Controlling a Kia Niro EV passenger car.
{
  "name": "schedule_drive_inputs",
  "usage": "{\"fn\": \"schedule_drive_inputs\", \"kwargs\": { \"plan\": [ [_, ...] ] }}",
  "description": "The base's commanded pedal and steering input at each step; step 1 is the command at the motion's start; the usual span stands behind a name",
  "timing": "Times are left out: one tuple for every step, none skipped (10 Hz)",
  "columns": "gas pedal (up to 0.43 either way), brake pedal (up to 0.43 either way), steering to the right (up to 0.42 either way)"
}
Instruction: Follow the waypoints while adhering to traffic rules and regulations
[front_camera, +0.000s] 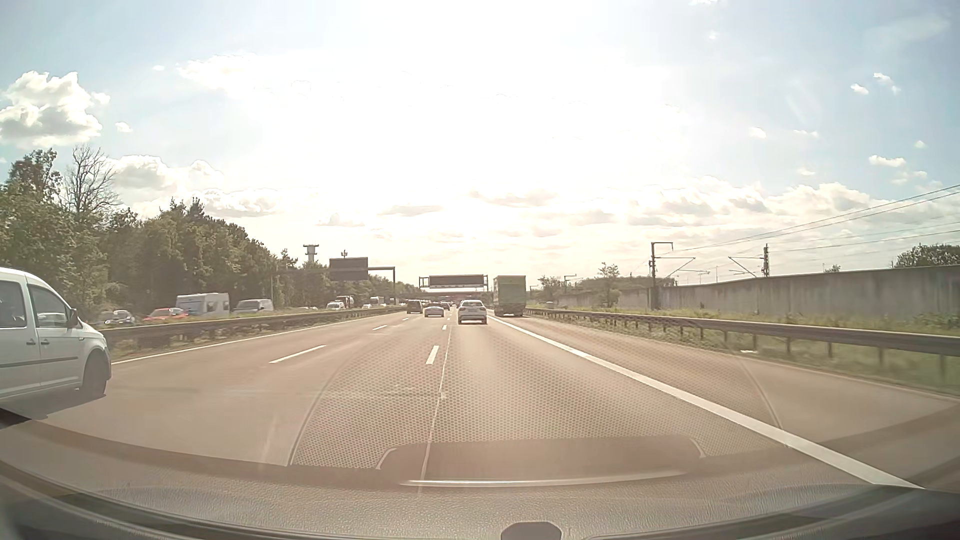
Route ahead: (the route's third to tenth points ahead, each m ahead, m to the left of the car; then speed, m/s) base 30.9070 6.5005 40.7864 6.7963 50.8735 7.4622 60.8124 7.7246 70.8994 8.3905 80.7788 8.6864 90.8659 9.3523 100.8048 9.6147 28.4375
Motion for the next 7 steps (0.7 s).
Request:
{"fn": "schedule_drive_inputs", "kwargs": {
  "plan": [
    [0.000,0.006,-0.010],
    [0.000,0.012,-0.011],
    [0.000,0.030,-0.012],
    [0.000,0.079,-0.014],
    [0.000,0.098,-0.014],
    [0.000,0.110,-0.013],
    [0.000,0.128,-0.012]
  ]
}}
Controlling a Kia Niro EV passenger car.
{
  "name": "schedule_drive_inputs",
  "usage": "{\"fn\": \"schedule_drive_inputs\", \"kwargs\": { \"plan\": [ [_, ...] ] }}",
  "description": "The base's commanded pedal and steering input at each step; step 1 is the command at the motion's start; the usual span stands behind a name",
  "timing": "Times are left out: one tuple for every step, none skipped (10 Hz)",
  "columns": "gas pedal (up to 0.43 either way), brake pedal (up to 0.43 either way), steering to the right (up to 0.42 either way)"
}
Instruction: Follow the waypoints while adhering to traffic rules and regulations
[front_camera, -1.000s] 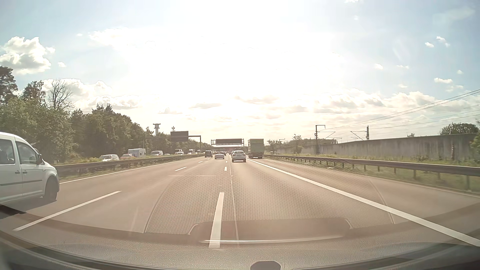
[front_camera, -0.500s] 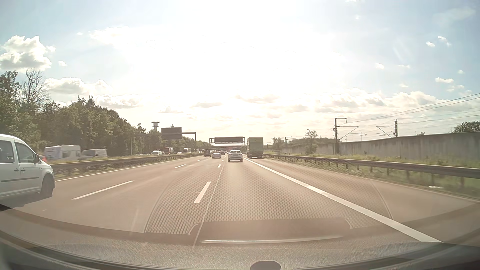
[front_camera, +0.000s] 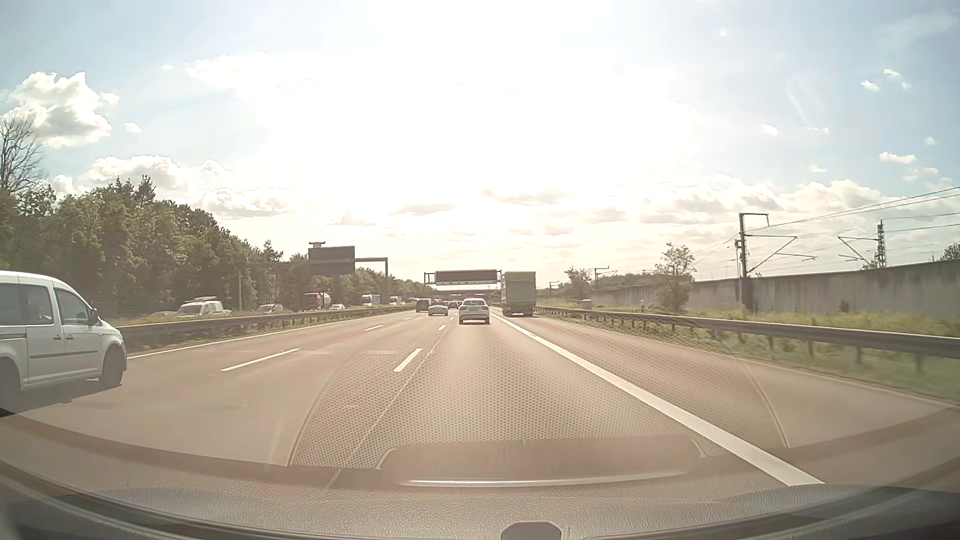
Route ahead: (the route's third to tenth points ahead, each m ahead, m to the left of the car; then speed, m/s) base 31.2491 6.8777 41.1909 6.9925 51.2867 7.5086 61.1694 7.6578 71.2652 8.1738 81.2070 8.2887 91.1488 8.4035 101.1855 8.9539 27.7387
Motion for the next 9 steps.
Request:
{"fn": "schedule_drive_inputs", "kwargs": {
  "plan": [
    [0.000,0.152,-0.011],
    [0.000,0.183,-0.011],
    [0.000,0.183,-0.010],
    [0.000,0.183,-0.009],
    [0.000,0.177,-0.009],
    [0.000,0.061,-0.009],
    [0.000,0.000,-0.009],
    [0.000,0.000,-0.008],
    [0.000,0.000,-0.007]
  ]
}}
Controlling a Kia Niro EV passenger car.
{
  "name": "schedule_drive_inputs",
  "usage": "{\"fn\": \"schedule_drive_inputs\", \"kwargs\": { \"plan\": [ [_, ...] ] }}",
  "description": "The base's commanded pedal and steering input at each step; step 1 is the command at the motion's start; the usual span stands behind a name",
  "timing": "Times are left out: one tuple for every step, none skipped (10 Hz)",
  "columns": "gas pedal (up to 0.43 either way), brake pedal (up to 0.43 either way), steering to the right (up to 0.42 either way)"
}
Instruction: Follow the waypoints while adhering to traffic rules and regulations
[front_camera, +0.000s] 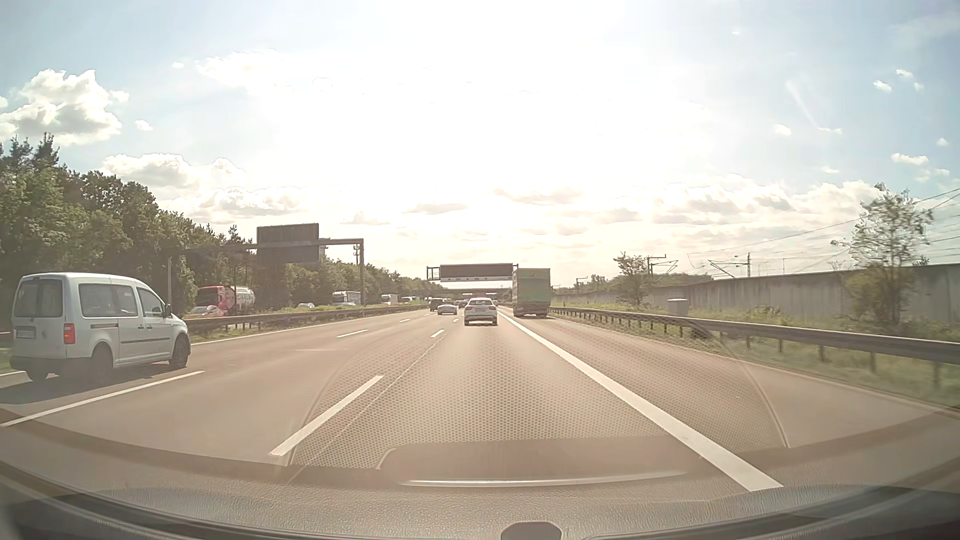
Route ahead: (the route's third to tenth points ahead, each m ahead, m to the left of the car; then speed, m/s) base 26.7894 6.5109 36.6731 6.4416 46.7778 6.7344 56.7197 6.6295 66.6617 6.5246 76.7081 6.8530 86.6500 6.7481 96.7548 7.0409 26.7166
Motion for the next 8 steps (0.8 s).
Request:
{"fn": "schedule_drive_inputs", "kwargs": {
  "plan": [
    [0.000,0.000,-0.006],
    [0.000,0.000,-0.005],
    [0.000,0.000,-0.004],
    [0.000,0.000,-0.004],
    [0.000,0.000,-0.004],
    [0.000,0.000,-0.004],
    [0.000,0.000,-0.004],
    [0.000,0.000,-0.004]
  ]
}}
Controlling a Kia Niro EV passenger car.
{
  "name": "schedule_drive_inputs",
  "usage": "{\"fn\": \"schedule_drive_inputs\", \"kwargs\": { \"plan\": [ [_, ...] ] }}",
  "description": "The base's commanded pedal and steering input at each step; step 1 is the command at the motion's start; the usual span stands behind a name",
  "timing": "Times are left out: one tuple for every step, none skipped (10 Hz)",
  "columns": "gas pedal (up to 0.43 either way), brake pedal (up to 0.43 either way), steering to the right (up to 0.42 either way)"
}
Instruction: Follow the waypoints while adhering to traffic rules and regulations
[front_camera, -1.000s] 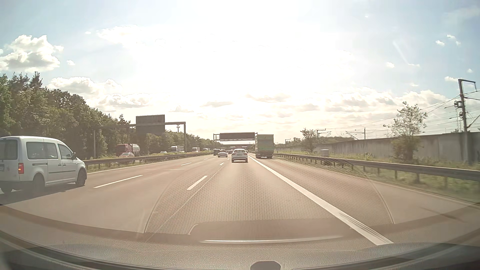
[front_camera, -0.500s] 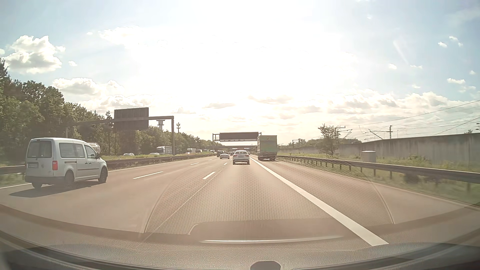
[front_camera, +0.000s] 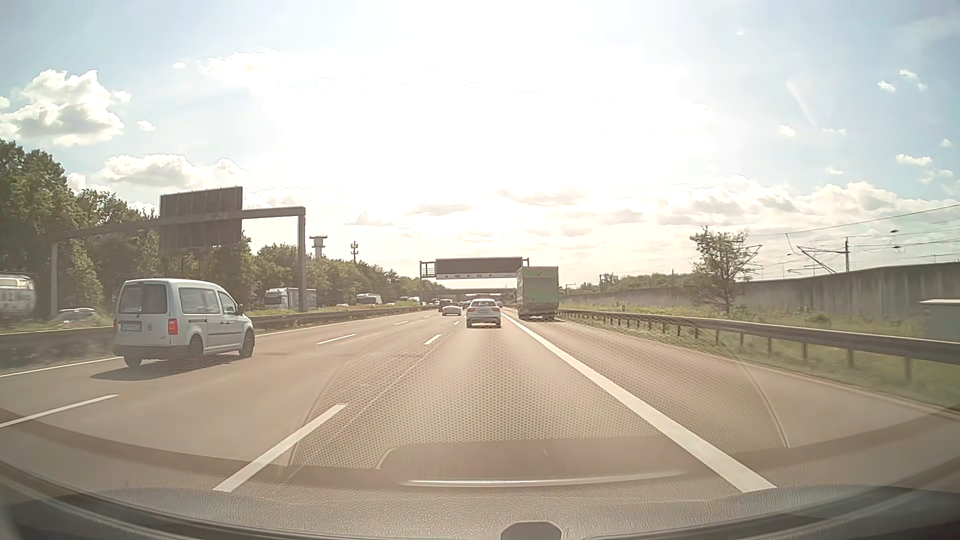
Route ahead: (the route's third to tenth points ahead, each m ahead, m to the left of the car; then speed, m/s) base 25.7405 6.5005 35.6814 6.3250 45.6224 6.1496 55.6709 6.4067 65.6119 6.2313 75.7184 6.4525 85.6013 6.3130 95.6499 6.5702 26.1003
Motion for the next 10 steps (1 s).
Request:
{"fn": "schedule_drive_inputs", "kwargs": {
  "plan": [
    [0.000,0.000,-0.004],
    [0.000,0.000,-0.004],
    [0.000,0.000,-0.003],
    [0.028,0.000,-0.003],
    [0.059,0.000,-0.003],
    [0.067,0.000,-0.002],
    [0.067,0.000,-0.002],
    [0.079,0.000,-0.002],
    [0.079,0.000,-0.002],
    [0.079,0.000,-0.002]
  ]
}}
